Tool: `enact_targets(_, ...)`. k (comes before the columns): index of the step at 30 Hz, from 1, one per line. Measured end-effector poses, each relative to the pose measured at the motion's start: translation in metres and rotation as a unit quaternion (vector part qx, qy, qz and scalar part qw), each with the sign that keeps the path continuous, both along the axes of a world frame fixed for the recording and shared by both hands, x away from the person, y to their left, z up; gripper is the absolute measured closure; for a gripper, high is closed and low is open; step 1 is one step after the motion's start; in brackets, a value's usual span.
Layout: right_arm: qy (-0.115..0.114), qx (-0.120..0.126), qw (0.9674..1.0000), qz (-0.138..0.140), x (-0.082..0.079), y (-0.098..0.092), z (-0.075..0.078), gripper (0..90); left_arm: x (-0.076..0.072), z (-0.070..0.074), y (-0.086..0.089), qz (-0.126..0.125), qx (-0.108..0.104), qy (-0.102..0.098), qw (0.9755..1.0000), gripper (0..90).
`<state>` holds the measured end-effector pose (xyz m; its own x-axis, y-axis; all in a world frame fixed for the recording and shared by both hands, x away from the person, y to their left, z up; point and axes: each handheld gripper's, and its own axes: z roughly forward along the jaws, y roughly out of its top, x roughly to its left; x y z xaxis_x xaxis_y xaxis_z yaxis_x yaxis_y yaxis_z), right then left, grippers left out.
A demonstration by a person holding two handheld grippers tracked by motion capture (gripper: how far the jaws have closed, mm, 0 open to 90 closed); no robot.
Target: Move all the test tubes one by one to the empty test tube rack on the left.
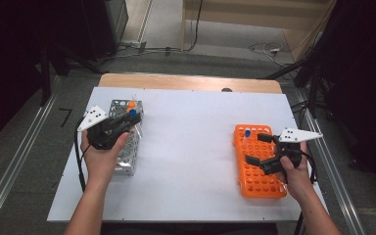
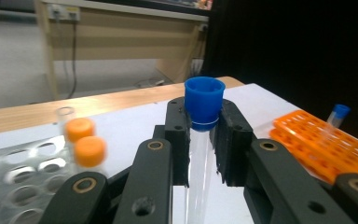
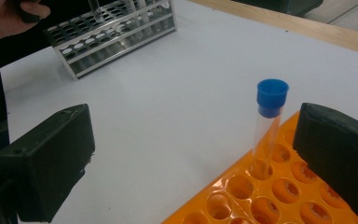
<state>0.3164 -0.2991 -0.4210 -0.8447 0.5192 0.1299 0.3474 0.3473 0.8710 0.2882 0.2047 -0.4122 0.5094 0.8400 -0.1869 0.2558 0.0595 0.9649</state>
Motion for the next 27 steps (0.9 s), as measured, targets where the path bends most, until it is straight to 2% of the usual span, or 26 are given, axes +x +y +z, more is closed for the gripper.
enact_targets(6, 0.002, 0.006, 1.0, -0.002, 0.002, -0.005, -0.001, 0.0, 0.01, -0.007, 0.009, 0.033, 0.01, -0.011, 0.9993, 77.2)
enact_targets(9, 0.004, 0.004, 1.0, -0.001, 0.003, -0.005, -0.004, 0.0, 0.015, -0.009, 0.012, 0.044, 0.007, -0.022, 0.9987, 77.2)
enact_targets(15, 0.004, -0.001, 1.0, -0.004, 0.004, -0.005, -0.006, 0.0, 0.019, -0.012, 0.013, 0.068, 0.025, -0.036, 0.9968, 77.2)
enact_targets(19, 0.005, -0.002, 0.9999, -0.01, 0.004, -0.006, -0.007, 0.0, 0.021, -0.016, 0.011, 0.077, 0.044, -0.033, 0.9955, 77.2)
enact_targets(23, 0.005, -0.001, 0.9999, -0.014, 0.004, -0.007, -0.007, 0.0, 0.022, -0.02, 0.011, 0.088, 0.052, -0.025, 0.9945, 77.2)
enact_targets(27, 0.004, -0.004, 0.9999, -0.014, 0.005, -0.007, -0.008, 0.0, 0.023, -0.022, 0.009, 0.085, 0.059, -0.012, 0.9946, 77.1)
